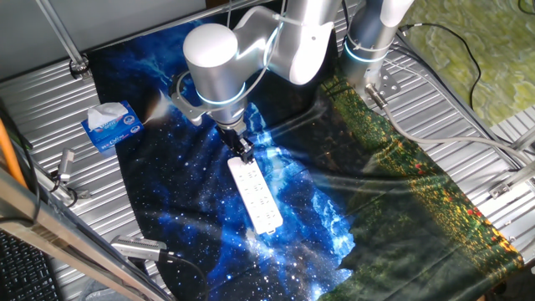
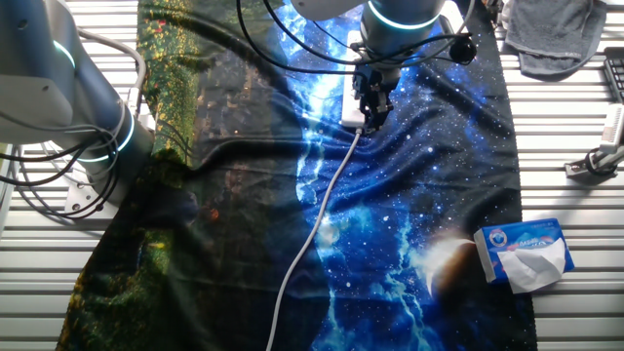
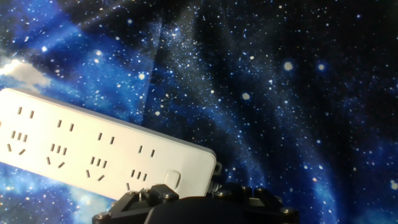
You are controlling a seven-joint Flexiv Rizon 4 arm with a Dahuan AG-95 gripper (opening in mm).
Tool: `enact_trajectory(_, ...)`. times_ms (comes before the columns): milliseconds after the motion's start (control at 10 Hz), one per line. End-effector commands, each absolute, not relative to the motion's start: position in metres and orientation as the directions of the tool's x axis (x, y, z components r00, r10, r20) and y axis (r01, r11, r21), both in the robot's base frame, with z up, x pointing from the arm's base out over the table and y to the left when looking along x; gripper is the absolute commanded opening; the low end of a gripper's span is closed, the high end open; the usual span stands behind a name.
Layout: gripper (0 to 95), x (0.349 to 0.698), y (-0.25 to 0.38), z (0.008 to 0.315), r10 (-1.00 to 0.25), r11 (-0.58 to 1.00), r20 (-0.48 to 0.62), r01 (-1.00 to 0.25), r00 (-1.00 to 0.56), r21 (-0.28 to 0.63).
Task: Turn on the power strip by pressing the button
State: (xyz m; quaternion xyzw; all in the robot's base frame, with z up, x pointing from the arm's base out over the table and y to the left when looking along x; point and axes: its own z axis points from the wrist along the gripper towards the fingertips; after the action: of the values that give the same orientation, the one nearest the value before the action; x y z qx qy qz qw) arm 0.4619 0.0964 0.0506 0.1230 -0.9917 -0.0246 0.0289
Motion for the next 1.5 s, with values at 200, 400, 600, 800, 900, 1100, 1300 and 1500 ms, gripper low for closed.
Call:
enact_trajectory(200,57.0,0.462,0.096,0.051,-0.245,0.969,0.051,-0.242,-0.968,0.056)
enact_trajectory(400,57.0,0.462,0.096,0.051,-0.245,0.969,0.051,-0.242,-0.968,0.056)
enact_trajectory(600,19.0,0.466,0.079,0.036,-0.199,0.980,0.069,-0.198,-0.978,0.017)
enact_trajectory(800,19.0,0.469,0.071,0.035,-0.219,0.976,0.067,-0.218,-0.973,0.022)
enact_trajectory(900,38.0,0.469,0.071,0.035,-0.218,0.976,0.073,-0.215,-0.973,0.043)
enact_trajectory(1100,38.0,0.469,0.071,0.038,-0.225,0.974,0.073,-0.223,-0.971,0.035)
enact_trajectory(1300,38.0,0.469,0.071,0.038,-0.236,0.971,0.069,-0.234,-0.969,0.042)
enact_trajectory(1500,38.0,0.468,0.072,0.038,-0.236,0.972,0.069,-0.233,-0.969,0.044)
